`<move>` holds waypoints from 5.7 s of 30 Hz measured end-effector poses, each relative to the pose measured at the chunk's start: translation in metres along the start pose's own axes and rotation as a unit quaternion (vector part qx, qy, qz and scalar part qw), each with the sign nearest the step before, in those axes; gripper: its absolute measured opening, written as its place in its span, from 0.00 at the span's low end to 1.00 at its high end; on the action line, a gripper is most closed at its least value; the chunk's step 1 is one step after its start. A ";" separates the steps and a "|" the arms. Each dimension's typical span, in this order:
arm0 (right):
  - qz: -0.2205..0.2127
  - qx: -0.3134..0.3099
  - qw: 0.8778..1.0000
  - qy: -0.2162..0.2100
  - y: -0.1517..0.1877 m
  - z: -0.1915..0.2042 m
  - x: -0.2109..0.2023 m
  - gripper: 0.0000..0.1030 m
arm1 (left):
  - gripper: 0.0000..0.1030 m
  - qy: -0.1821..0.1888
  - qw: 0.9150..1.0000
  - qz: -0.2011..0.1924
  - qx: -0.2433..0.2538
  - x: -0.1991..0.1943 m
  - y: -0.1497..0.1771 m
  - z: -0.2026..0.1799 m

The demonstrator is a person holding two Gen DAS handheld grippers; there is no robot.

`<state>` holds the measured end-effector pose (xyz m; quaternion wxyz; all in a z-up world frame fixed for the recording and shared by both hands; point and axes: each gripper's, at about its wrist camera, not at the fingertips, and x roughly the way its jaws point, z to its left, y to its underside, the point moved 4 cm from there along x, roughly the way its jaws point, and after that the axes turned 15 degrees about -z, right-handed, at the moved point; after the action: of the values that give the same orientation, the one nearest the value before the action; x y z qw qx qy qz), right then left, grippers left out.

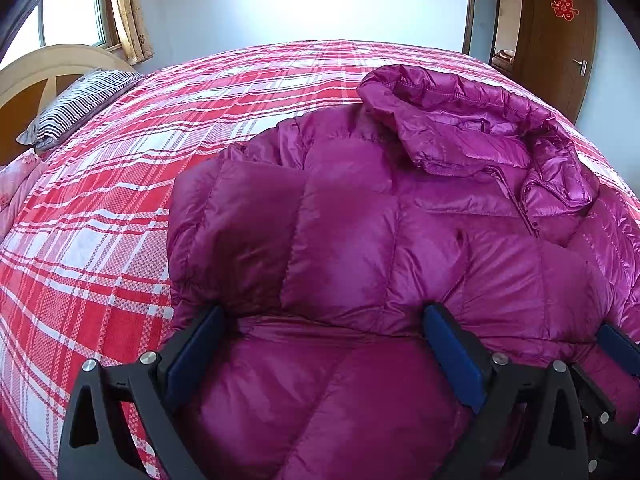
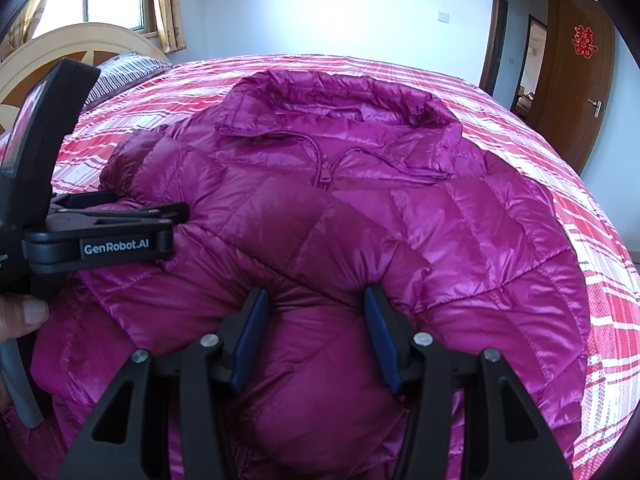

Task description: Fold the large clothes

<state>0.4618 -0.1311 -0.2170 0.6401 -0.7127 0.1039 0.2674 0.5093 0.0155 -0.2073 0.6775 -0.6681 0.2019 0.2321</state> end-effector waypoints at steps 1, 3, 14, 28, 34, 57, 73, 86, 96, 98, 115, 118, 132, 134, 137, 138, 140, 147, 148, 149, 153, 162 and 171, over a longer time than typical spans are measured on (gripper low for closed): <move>0.000 -0.002 1.000 0.001 0.000 0.001 -0.001 0.52 | 0.98 0.000 1.000 0.000 0.000 0.000 0.000 0.000; 0.001 -0.007 1.000 -0.003 0.000 0.002 0.000 0.52 | 0.98 0.000 1.000 0.000 -0.001 0.000 0.000 0.000; 0.001 -0.011 1.000 -0.002 0.001 0.003 0.000 0.53 | 0.98 0.000 1.000 0.001 -0.002 0.001 -0.001 -0.001; 0.026 -0.002 0.997 -0.073 -0.029 -0.010 -0.008 0.64 | 0.99 0.008 1.000 -0.002 -0.014 0.001 0.000 0.002; -0.028 0.000 0.997 -0.077 -0.117 -0.049 0.027 0.68 | 0.99 0.013 1.000 -0.001 -0.019 0.001 0.000 0.003; 0.026 -0.267 0.960 -0.082 -0.127 -0.034 0.135 0.13 | 0.99 0.062 0.996 -0.026 -0.063 -0.020 -0.006 0.011; -0.022 -0.244 0.968 -0.046 -0.092 -0.038 0.155 0.13 | 0.99 0.014 0.991 -0.107 0.081 0.037 -0.172 -0.044; -0.025 -0.219 0.974 -0.057 -0.090 -0.041 0.159 0.13 | 0.99 -0.046 0.991 -0.010 0.127 0.087 -0.100 -0.039; -0.029 -0.223 0.973 -0.052 -0.089 -0.041 0.160 0.13 | 0.99 0.031 0.995 -0.063 0.072 0.072 -0.141 -0.071; -0.030 -0.220 0.974 -0.053 -0.089 -0.042 0.159 0.13 | 0.99 -0.015 0.995 -0.008 0.099 0.104 -0.114 -0.067; -0.059 0.053 0.995 -0.053 -0.159 -0.120 0.126 0.44 | 0.99 0.014 0.999 0.004 0.037 0.123 -0.086 -0.052; -0.015 0.064 0.996 -0.056 -0.142 -0.120 0.150 0.44 | 0.99 0.015 0.999 0.002 0.034 0.122 -0.085 -0.052; 0.027 0.025 0.999 -0.032 -0.099 -0.117 0.175 0.41 | 0.99 0.018 0.999 0.001 0.029 0.124 -0.083 -0.050; 0.026 0.025 0.999 -0.032 -0.098 -0.117 0.176 0.41 | 0.99 0.018 0.999 0.002 0.030 0.124 -0.083 -0.051; 0.028 0.024 0.999 -0.032 -0.097 -0.116 0.177 0.41 | 0.99 0.015 0.999 0.003 0.034 0.125 -0.083 -0.052; 0.028 0.020 0.999 -0.029 -0.097 -0.116 0.177 0.41 | 0.99 0.013 0.999 0.002 0.035 0.124 -0.083 -0.052; 0.028 0.013 0.999 -0.024 -0.097 -0.114 0.178 0.41 | 0.99 0.011 0.999 0.002 0.038 0.125 -0.083 -0.053; 0.031 0.006 0.999 -0.018 -0.097 -0.112 0.181 0.41 | 0.99 0.008 0.999 0.001 0.041 0.124 -0.083 -0.053; 0.031 0.006 0.999 -0.018 -0.097 -0.112 0.181 0.41 | 0.99 0.008 0.999 0.001 0.041 0.124 -0.083 -0.053; 0.031 0.007 0.999 -0.018 -0.097 -0.112 0.181 0.41 | 0.99 0.008 0.999 0.001 0.040 0.124 -0.083 -0.053; 0.031 0.005 0.999 -0.017 -0.097 -0.112 0.181 0.41 | 0.99 0.008 0.999 0.001 0.040 0.125 -0.082 -0.053; 0.032 0.001 0.999 -0.015 -0.097 -0.111 0.183 0.41 | 0.99 0.008 0.999 0.002 0.040 0.125 -0.082 -0.053; 0.032 0.002 0.999 -0.015 -0.096 -0.111 0.184 0.41 | 0.99 0.008 0.999 0.002 0.039 0.125 -0.083 -0.053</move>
<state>0.6900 -0.1873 -0.2247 0.6338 -0.7037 0.1177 0.2986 0.6609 -0.0318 -0.2147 0.7011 -0.6424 0.2178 0.2199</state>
